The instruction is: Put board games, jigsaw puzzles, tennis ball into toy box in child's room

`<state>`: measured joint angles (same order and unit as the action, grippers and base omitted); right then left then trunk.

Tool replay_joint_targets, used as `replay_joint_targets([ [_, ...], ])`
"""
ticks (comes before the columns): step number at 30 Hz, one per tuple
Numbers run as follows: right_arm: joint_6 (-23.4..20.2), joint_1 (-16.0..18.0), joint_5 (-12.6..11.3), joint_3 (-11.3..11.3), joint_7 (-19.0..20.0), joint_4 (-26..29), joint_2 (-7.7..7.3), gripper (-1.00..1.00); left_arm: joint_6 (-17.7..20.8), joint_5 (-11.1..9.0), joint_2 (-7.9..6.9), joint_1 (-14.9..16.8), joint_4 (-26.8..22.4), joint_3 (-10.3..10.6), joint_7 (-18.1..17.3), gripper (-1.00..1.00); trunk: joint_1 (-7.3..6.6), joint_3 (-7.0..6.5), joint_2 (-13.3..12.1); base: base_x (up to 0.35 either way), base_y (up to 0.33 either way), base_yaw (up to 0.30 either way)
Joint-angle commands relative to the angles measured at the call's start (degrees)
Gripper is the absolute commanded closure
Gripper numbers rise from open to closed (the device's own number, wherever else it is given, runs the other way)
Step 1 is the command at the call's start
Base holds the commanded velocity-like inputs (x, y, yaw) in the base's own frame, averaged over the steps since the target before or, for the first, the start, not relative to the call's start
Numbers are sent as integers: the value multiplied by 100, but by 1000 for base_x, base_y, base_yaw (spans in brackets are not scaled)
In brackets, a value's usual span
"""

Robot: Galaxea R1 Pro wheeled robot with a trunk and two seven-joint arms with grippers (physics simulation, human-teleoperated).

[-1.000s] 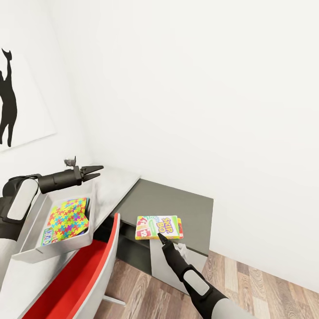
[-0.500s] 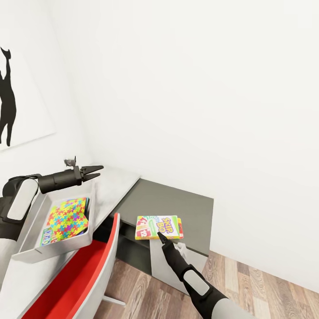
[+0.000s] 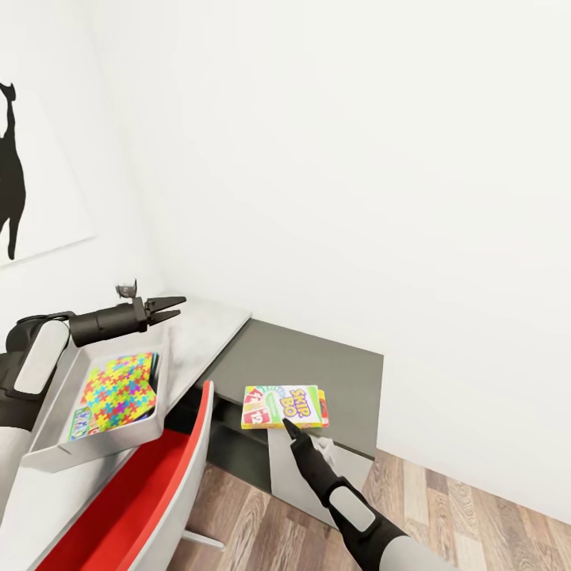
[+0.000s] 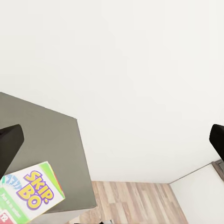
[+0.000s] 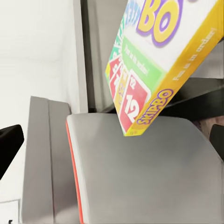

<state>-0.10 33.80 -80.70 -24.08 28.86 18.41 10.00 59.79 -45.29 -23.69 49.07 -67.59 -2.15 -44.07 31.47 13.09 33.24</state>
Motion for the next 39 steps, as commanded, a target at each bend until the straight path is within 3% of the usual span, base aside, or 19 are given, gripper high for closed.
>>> replay_joint_targets([
  [1,5,7,-53,-26,23,-21,0,-100,21,21,0,5,0,-5,-32,-100,24,28,50,0,0,0],
  [39,280,12,2,-41,150,-31,0,-100,21,32,30,4,0,25,-23,-100,859,710,1575,0,0,0],
])
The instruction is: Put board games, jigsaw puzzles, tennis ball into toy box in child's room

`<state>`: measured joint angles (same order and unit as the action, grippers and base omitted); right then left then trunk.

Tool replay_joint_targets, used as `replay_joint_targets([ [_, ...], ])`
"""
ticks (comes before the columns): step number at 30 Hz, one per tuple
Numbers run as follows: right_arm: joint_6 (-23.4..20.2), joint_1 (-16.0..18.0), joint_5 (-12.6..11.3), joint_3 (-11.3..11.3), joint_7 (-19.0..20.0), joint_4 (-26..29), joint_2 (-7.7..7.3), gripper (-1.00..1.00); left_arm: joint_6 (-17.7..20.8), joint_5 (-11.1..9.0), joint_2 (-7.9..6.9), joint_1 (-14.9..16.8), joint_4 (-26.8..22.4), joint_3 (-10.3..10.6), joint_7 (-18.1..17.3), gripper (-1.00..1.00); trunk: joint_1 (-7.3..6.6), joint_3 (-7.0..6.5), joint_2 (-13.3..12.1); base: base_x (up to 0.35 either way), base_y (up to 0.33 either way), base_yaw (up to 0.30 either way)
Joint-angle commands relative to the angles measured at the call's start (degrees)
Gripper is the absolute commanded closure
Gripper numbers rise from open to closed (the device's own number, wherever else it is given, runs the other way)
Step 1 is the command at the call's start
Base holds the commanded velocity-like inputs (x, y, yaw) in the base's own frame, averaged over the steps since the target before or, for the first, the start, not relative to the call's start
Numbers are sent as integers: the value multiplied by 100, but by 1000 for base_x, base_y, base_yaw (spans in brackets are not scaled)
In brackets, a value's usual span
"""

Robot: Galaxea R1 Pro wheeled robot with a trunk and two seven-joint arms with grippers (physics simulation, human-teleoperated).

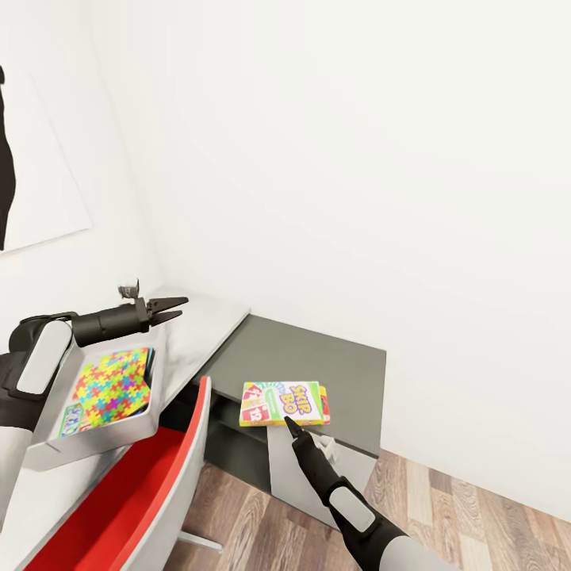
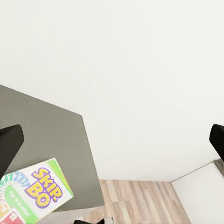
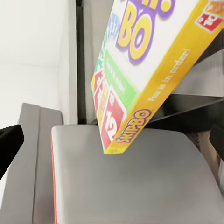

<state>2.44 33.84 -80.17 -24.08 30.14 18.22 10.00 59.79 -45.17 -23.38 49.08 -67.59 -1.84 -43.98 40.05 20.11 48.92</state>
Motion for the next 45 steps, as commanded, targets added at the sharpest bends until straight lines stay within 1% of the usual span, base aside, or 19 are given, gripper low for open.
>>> replay_joint_targets([
  [1,26,8,-51,-42,21,-12,0,-100,21,21,-1,4,0,-6,-32,-100,23,25,47,0,0,0],
  [3,27,8,-51,-42,23,-11,0,-100,21,15,-1,5,0,-8,-32,-100,67,61,127,0,0,0],
  [11,34,8,-44,-43,27,-11,0,-100,21,9,0,5,-9,2,-32,-100,67,61,127,0,0,0],
  [41,39,8,-25,-70,27,-11,0,-100,21,11,0,5,-11,0,-32,-100,726,600,1331,0,0,0],
  [45,157,8,-25,-77,22,-11,0,-100,21,9,0,5,-11,0,-32,-100,814,672,1491,0,0,0],
])
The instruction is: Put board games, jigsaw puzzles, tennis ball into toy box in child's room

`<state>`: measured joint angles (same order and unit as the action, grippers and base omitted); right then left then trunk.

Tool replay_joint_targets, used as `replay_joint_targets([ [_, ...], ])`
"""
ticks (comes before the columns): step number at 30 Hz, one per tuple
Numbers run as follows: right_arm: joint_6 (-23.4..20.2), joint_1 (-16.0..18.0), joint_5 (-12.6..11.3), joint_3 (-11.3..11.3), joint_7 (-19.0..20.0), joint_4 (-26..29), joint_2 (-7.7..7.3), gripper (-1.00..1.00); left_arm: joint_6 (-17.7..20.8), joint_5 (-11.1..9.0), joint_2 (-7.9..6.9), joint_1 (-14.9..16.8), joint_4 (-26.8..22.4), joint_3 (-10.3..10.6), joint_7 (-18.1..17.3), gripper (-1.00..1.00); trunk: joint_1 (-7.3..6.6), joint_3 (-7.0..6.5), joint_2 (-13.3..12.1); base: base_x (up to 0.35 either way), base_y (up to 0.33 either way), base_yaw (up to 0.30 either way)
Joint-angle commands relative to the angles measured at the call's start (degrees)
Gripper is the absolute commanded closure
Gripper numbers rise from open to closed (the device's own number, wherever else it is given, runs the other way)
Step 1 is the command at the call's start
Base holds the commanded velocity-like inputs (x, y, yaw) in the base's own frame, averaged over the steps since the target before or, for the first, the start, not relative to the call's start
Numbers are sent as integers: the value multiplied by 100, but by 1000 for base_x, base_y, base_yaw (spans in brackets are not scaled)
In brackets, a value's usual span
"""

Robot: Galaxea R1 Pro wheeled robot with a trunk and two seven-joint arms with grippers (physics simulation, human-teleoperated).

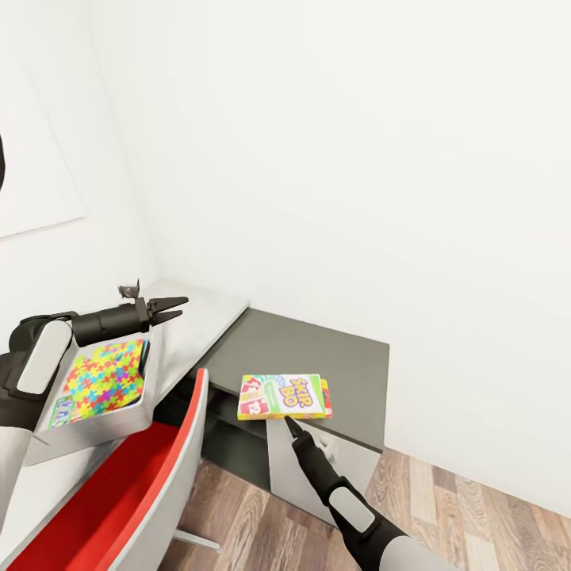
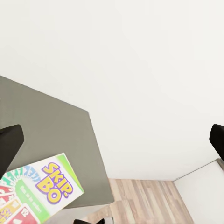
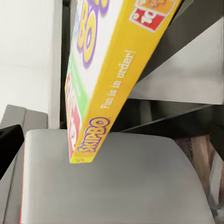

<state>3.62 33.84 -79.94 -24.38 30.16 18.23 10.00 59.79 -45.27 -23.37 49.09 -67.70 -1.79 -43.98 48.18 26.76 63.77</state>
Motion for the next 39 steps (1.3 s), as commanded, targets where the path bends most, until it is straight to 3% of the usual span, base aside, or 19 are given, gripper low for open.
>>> replay_joint_targets([
  [1,64,8,-48,-47,19,-13,0,-100,21,19,-1,4,-1,-6,-32,-100,23,24,46,0,0,0],
  [7,165,8,-48,-49,-10,7,0,-100,21,21,-1,4,1,-6,-32,-100,155,132,286,0,0,0],
  [20,234,17,200,-49,-117,121,0,-100,21,19,2,0,2,0,-32,-100,155,132,286,0,0,0],
  [39,236,15,240,-49,-133,128,0,-100,17,19,8,-4,2,-4,-32,-100,155,132,286,-22,61,0],
])
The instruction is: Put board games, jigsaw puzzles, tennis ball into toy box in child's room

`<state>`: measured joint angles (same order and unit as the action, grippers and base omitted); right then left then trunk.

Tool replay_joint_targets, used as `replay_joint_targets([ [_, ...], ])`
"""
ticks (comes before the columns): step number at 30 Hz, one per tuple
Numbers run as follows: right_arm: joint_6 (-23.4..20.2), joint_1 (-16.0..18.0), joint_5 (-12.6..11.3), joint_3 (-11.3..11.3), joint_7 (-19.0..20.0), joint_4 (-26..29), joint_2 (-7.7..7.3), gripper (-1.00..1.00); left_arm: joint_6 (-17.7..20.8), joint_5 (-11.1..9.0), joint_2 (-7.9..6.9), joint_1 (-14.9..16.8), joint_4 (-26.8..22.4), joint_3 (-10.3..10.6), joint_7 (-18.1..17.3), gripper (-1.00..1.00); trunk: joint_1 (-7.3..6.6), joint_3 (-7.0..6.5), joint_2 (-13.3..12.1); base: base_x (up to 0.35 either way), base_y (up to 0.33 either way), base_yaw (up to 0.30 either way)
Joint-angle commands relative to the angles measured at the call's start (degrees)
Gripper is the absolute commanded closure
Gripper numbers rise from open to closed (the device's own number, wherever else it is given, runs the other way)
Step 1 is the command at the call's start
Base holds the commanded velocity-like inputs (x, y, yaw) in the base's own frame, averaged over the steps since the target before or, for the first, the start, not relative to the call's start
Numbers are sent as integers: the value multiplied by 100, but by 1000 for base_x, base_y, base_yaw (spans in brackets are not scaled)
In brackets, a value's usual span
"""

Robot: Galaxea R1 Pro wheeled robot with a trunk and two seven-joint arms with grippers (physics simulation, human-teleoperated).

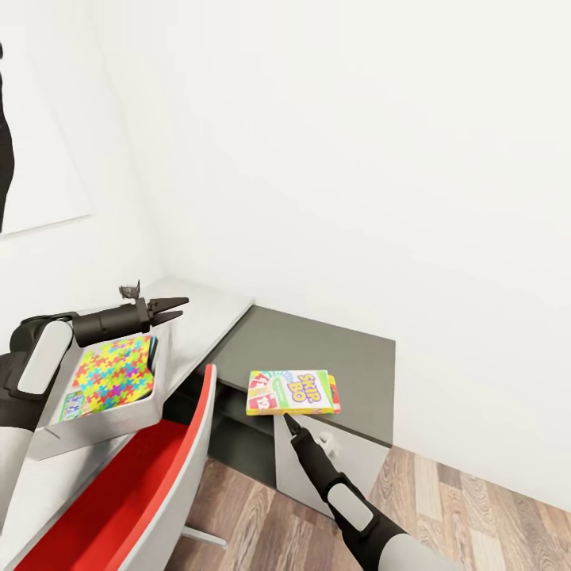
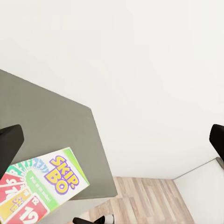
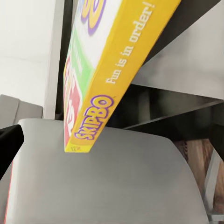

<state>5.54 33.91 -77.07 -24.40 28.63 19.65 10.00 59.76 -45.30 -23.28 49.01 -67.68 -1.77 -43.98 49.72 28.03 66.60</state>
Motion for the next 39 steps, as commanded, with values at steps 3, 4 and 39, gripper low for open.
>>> replay_joint_targets([
  [3,42,8,-48,-47,19,-14,0,-100,20,22,-1,3,0,-3,-31,-100,0,6,4,-2,8,0],
  [4,43,7,-47,-47,19,-14,0,-100,20,22,-1,5,0,-2,-31,-100,0,6,4,-2,5,0],
  [39,44,7,-49,-47,19,-14,0,-100,19,39,7,3,0,1,-23,-100,0,6,4,10,25,0],
])
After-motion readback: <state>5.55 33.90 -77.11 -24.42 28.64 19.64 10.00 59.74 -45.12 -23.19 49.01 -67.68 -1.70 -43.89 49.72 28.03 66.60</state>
